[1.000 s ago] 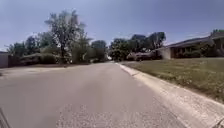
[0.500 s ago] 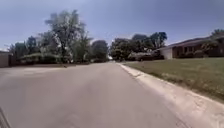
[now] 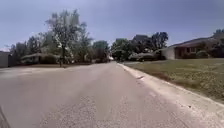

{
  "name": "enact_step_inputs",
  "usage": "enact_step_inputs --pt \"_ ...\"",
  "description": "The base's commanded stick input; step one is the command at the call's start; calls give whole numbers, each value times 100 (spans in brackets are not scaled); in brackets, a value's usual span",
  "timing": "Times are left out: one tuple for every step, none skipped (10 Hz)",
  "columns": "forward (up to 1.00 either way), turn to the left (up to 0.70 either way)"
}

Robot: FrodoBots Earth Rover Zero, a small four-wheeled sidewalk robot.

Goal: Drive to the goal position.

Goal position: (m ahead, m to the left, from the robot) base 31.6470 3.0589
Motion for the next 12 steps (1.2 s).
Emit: enact_step_inputs --pt "70 0" --pt "70 0" --pt "70 0" --pt "70 0" --pt "70 -3" --pt "70 -32" --pt "70 0" --pt "70 0" --pt "70 0" --pt "70 0" --pt "70 0" --pt "70 0"
